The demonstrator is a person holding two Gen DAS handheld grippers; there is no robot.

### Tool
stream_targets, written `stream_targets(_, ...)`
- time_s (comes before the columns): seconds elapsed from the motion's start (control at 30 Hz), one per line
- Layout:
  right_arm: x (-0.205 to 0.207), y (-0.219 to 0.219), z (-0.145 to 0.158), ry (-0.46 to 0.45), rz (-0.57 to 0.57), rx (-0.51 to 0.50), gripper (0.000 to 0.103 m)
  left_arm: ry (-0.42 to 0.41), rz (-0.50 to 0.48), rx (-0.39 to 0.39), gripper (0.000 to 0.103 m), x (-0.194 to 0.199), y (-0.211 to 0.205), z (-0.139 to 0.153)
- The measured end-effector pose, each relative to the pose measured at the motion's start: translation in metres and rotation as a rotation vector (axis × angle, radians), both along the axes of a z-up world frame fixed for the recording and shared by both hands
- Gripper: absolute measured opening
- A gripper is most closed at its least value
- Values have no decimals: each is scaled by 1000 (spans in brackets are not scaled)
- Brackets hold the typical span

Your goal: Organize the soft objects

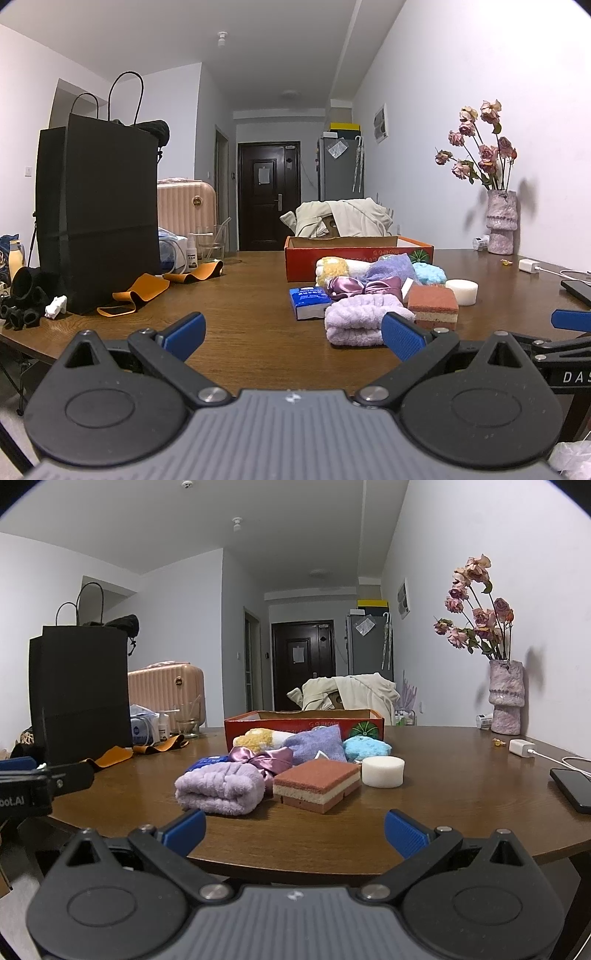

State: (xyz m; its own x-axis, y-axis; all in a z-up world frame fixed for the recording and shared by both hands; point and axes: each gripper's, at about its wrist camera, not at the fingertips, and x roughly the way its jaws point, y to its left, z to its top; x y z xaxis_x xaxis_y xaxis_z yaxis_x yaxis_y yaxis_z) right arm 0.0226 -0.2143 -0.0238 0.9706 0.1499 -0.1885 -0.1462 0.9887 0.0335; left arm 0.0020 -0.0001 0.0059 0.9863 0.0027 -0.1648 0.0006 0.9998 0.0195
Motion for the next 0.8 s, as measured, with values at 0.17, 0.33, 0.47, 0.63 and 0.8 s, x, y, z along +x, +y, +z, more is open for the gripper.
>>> stream_targets(0.17,0,0,0,1,-1,0,103,3,0,1,103,0,0,0)
stream_targets(0.33,0,1,-1,5,0,-1,103,6,-1,4,103,0,-1,-1)
stream_targets(0.47,0,1,-1,5,-1,0,103,6,-1,4,103,0,0,-2)
stream_targets(0.63,0,0,-1,5,0,0,103,7,-1,5,103,1,-1,-1)
stream_targets(0.8,1,1,-1,8,-1,-1,103,10,0,7,103,1,-2,-2)
